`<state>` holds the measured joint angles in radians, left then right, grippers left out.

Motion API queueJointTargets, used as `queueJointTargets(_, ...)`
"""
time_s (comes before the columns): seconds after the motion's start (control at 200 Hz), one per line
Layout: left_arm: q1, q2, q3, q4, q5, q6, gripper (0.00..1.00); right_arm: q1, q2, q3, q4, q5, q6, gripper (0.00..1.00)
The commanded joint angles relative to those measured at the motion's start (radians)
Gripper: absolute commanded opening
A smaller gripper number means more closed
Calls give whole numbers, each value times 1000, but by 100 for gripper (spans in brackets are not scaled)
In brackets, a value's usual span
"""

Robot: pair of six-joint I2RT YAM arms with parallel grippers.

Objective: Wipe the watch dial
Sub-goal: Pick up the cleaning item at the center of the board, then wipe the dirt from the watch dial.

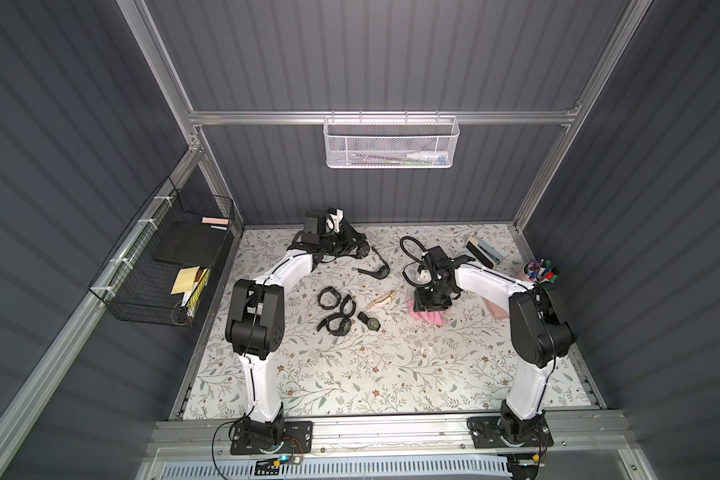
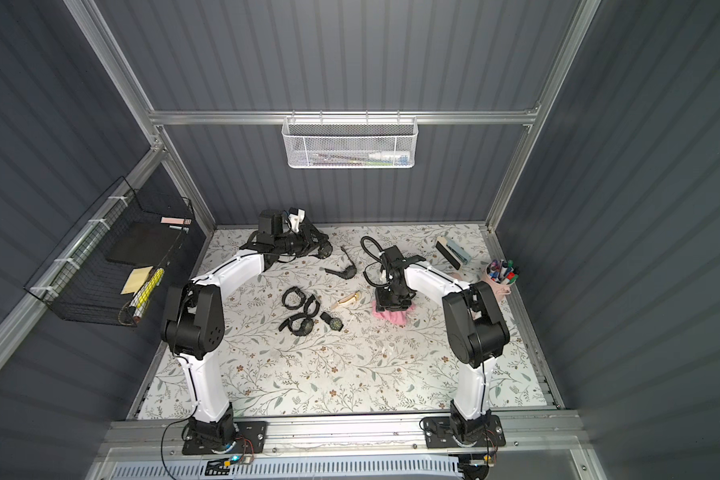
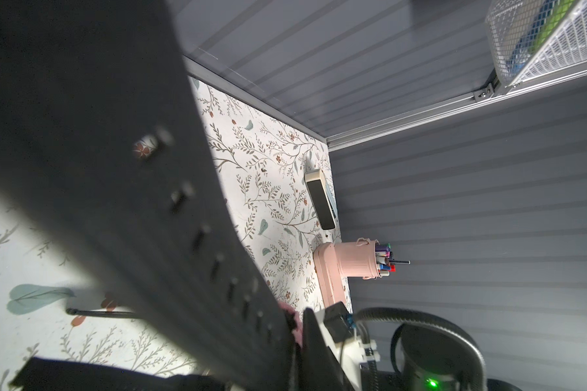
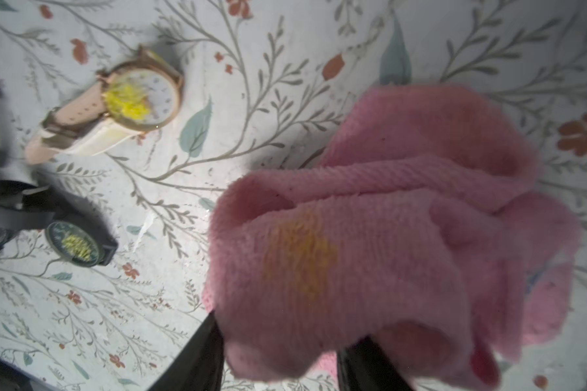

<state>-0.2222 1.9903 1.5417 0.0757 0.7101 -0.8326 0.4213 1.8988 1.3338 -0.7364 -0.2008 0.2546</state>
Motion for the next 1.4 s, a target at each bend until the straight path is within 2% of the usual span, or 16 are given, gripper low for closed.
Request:
queueJointTargets(0.0, -12, -52, 27, 35, 40, 29, 0, -3, -5, 21, -29, 49, 20, 31)
queueJointTargets(0.09, -20, -55, 29, 44, 51, 27, 0, -4, -43, 4, -13, 60, 9, 17)
queueJointTargets(0.265, -39, -71, 20, 79, 61, 14, 0, -4, -184, -42, 41, 69, -22, 1)
queueJointTargets(0.415, -74, -99, -15, 175, 66, -29, 0, -3, -285, -55, 82, -3, -57, 0)
queueJointTargets(0.645, -164, -134, -66, 323, 42, -107, 0, 1, -422, -92, 231, -146, -28, 0)
queueJointTargets(0.95, -273, -168, -103, 419, -12, -132, 0, 14, -511, -116, 389, -187, 44, 0)
queueJointTargets(1.336, -341, -183, -140, 438, -58, -113, 0, 48, -616, -214, 559, -126, 116, 0)
queueJointTargets(1.396, -349, -183, -141, 437, -61, -110, 0, 48, -624, -225, 584, -52, 133, 0)
